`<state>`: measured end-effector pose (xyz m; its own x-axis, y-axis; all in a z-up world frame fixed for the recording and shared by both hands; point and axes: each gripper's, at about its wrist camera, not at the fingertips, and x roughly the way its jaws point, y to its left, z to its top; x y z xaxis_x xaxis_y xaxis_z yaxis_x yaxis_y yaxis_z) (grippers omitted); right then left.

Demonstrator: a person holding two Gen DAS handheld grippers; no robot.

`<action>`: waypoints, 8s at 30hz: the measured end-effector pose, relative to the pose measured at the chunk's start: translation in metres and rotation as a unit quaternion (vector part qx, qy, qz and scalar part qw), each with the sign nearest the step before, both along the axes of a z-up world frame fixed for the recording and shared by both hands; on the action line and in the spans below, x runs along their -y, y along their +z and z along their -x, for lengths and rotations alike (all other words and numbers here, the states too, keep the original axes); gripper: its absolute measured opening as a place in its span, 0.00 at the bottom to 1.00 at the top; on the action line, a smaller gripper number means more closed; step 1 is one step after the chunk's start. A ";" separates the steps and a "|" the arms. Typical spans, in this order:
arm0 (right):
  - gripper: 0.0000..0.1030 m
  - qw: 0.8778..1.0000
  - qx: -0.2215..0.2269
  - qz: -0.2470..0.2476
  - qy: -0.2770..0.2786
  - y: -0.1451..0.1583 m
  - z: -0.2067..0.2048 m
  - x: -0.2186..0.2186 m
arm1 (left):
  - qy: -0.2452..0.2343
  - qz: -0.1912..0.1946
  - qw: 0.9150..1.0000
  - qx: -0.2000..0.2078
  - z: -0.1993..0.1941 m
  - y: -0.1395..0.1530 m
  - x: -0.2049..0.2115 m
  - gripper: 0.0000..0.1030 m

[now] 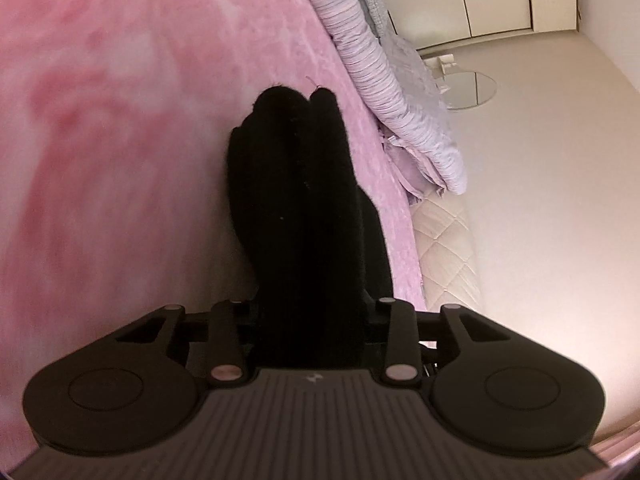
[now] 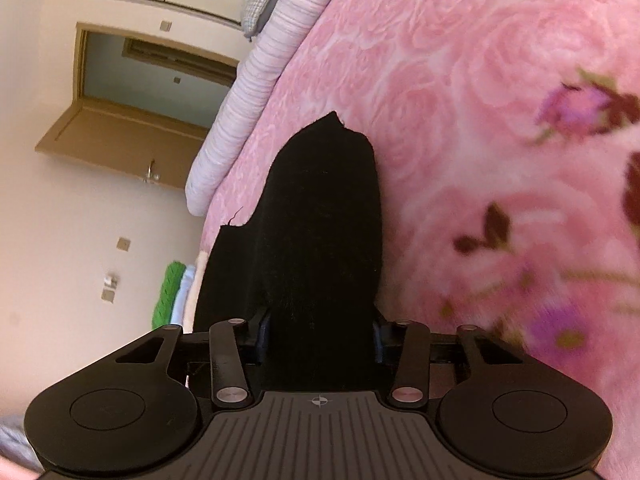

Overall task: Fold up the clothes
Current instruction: 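Lift the folded black garment with both grippers toward the towel stack, then lower the black garment onto the green towel with both grippers, then open both grippers and pull them back from the stack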

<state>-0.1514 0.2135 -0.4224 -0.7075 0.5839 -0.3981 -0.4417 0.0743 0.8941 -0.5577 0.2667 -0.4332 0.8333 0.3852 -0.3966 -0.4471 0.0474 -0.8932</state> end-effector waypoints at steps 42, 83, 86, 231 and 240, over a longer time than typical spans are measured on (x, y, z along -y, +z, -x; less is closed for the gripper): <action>0.42 0.983 -0.082 -0.097 0.134 0.366 0.470 -0.071 | 0.175 -0.104 0.977 -0.062 0.468 0.403 0.051 0.29; 0.42 0.994 -0.050 -0.094 0.024 0.295 0.776 -0.270 | 0.088 -0.118 0.984 -0.097 0.753 0.325 -0.237 0.29; 0.42 0.996 -0.031 -0.082 0.022 0.273 0.786 -0.286 | 0.078 -0.111 0.985 -0.109 0.759 0.299 -0.254 0.29; 0.53 0.882 0.396 -0.200 0.158 0.386 0.729 -0.123 | 0.205 -0.066 0.849 -0.483 0.541 0.412 -0.020 0.47; 0.53 0.872 0.379 -0.210 0.227 0.377 0.695 -0.131 | 0.259 -0.008 0.830 -0.494 0.503 0.399 -0.004 0.47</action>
